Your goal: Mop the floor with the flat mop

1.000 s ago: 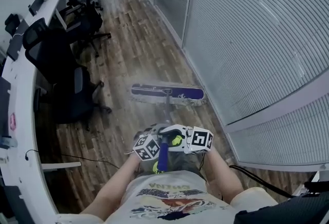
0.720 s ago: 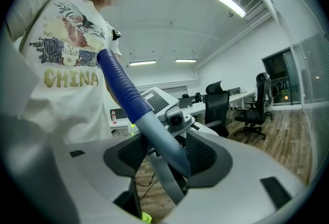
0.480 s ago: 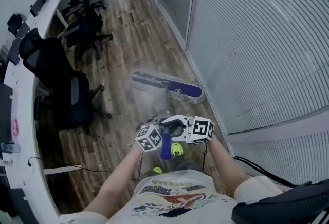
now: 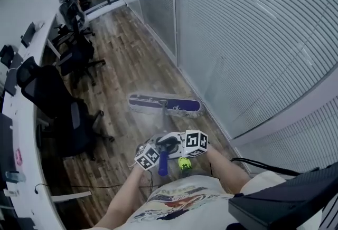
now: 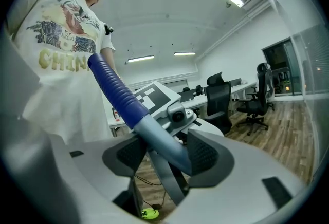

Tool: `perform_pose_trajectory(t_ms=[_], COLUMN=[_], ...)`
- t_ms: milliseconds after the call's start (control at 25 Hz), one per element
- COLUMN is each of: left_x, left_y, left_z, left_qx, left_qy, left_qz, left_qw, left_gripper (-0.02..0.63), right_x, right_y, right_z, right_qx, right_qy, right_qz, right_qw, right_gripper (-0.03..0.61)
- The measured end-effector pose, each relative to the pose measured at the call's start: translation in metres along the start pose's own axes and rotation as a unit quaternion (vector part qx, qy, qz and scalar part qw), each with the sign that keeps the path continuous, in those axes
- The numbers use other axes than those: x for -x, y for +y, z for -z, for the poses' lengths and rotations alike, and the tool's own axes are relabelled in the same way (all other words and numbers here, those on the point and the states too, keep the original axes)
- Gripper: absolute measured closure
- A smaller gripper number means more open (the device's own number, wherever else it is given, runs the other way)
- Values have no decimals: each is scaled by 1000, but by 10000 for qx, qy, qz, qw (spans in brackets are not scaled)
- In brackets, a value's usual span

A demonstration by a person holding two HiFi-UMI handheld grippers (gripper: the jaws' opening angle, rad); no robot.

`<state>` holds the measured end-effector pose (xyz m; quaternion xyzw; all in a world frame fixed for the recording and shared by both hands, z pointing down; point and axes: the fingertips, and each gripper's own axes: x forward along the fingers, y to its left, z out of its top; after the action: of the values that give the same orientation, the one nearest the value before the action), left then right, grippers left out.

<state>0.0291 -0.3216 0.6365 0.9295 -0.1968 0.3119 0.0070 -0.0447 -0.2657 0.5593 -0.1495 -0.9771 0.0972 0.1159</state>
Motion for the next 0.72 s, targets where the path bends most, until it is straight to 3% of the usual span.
perform_pose_trajectory(t_ms=[160, 480, 720], left_x=[38, 107, 121], left_y=[-55, -207, -225], left_z=[11, 19, 24], left_qx=[5, 34, -48], left_qy=[-46, -111, -176], left_qz=[61, 193, 188], left_qw=[10000, 9997, 9997], left_gripper=[462, 462, 463], right_x=[-33, -83, -94], right_y=[59, 216, 235], right_z=[0, 8, 7], right_qx=[-4, -153, -74], right_qy=[24, -16, -118], right_qz=[-14, -142, -172], right_qw=[10000, 9998, 9998], right_gripper=[343, 342, 342])
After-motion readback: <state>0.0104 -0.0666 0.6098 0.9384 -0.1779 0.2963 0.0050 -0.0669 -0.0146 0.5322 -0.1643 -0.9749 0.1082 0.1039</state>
